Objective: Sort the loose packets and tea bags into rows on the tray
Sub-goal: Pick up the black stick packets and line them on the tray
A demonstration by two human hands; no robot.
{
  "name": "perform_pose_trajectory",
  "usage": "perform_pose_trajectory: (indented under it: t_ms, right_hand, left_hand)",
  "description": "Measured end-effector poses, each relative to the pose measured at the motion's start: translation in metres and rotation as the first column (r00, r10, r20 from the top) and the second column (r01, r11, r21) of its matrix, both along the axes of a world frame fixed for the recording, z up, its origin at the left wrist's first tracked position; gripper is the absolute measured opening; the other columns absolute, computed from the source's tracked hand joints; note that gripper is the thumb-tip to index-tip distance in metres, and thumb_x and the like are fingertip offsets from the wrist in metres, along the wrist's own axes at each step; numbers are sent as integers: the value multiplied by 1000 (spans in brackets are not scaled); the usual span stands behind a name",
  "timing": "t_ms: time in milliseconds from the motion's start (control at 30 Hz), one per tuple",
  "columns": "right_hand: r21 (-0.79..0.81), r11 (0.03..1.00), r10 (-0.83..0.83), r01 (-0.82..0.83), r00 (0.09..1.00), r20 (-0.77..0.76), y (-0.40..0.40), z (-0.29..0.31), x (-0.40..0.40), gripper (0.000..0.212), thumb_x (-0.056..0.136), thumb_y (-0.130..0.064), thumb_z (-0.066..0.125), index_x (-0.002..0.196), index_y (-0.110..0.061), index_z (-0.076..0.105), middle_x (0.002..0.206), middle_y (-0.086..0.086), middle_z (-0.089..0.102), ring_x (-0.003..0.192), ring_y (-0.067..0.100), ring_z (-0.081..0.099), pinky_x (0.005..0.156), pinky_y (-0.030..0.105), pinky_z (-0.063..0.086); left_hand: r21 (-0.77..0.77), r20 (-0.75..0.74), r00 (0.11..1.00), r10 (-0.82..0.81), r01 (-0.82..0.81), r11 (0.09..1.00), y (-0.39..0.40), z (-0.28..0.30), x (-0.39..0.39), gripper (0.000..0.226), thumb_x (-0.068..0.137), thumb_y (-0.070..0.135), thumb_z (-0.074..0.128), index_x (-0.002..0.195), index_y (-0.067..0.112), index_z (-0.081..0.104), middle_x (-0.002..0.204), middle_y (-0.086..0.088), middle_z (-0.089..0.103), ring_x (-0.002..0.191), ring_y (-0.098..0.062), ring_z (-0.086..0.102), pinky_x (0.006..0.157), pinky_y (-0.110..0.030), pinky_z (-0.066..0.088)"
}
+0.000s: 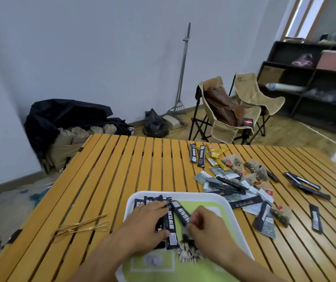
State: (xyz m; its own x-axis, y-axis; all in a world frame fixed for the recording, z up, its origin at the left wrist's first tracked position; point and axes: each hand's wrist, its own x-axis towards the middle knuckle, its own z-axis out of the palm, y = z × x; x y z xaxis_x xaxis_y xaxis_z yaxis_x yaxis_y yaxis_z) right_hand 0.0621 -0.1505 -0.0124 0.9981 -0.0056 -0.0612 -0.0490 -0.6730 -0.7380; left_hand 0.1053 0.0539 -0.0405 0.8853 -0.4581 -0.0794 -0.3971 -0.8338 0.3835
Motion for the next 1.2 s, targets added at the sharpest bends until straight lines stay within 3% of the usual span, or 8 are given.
perform_pose_trajectory:
  t_ms: [333,567,700,800,867,967,1100,1200]
  right_hand:
    - [-30,997,65,-66,998,-10,-3,-18,23,13,92,-14,57,86,-25,60,79,-4,68,69,10,60,59,20,46]
    - [-62,966,-231,253,941,247,-44,-9,153,19,101,-12,50,86,-17,61,77,0,66,67,11,61,55,23,48]
    - [-134,913,-357,386,913,198,-53,-18,238,13,98,-19,57,85,-17,60,80,3,66,72,18,63,67,40,59]
    - [-214,885,-387,413,909,156,-54,-32,264,14,94,-22,62,83,-17,55,81,3,62,77,25,65,70,42,61]
    - [-225,880,-395,419,907,143,-55,-36,270,14,92,-20,65,84,-17,54,79,4,57,77,26,63,66,38,57]
    - [-191,898,-389,397,918,79,-61,-27,274,10,93,-10,63,83,-6,62,82,11,63,75,26,62,59,33,51]
    - [-118,920,-364,373,927,94,-68,-11,250,22,97,-4,53,81,3,66,83,15,68,74,23,65,62,33,57]
    - [-112,934,-322,339,936,143,-69,-6,226,19,94,-1,57,83,3,72,88,16,73,67,10,60,52,19,48]
  left_hand:
    - [5,83,995,-58,58,998,-9,-5,0,57,99,55,36,153,45,20,163,23,7,150,-5,-1,122,-36,-2]
    - [120,59,983,-172,164,979,-28,-11,10,86,80,86,3,154,44,14,161,23,-4,146,0,-13,118,-33,-12]
    - [273,105,974,-202,167,947,-26,-8,12,79,95,66,-4,118,46,69,129,22,63,117,-2,62,116,-30,18]
    - [309,87,974,-210,174,935,-21,-14,14,64,93,72,17,103,47,75,114,23,71,101,-1,70,117,-32,6]
    - [330,124,957,-261,208,921,-18,-20,16,54,77,82,43,102,48,75,112,23,71,99,-1,70,110,-31,29]
    - [328,91,973,-213,173,929,-21,-16,11,71,94,71,10,104,46,75,114,22,71,102,-3,70,107,-31,18]
    - [348,38,984,-173,149,925,-20,-5,4,72,93,72,5,120,49,66,133,25,58,123,-1,56,110,-28,28]
    - [186,29,983,-184,175,967,-18,-14,5,74,87,77,17,154,46,17,158,28,-2,147,-1,-10,120,-33,-5]
